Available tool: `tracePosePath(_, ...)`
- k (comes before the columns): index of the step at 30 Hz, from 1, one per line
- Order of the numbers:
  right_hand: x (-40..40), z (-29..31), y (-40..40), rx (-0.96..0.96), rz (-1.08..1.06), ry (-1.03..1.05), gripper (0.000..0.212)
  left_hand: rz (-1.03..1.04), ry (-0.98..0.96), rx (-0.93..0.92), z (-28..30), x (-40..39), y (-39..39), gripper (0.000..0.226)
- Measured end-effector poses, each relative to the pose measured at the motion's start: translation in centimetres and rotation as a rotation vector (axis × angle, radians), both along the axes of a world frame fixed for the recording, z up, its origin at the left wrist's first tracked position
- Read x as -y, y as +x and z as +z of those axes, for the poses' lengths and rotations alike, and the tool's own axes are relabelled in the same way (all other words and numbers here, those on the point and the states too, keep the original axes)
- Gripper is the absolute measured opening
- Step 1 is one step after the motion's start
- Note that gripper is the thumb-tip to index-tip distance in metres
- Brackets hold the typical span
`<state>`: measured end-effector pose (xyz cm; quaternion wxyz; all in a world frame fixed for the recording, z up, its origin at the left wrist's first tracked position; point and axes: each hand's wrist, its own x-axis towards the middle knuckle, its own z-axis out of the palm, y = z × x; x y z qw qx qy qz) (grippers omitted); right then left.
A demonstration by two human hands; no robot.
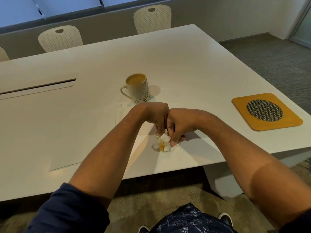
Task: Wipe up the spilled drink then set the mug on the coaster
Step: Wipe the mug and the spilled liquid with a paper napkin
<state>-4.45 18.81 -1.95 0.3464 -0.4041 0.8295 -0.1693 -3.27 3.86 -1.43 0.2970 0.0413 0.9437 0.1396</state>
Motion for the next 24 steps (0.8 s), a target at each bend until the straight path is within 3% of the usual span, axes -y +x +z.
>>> tracePosePath(11,1.6,-0.9,0.8,-0.154,-0.099,-0.094,0.031,0.01,-0.11,-0.087,0.4,1.1,-0.2,0.019)
tracePosePath(16,1.8,-1.8,-0.2,-0.247,-0.137,-0.128,0.023,0.076,-0.064,-0.2,0.3,2.1,-0.1,0.03)
tracePosePath(24,0.7,-2.0,-3.5,-0.447,-0.254,-0.16,0.012,0.174,0.114,-0.387,-1.1,2.7,-0.7,0.014)
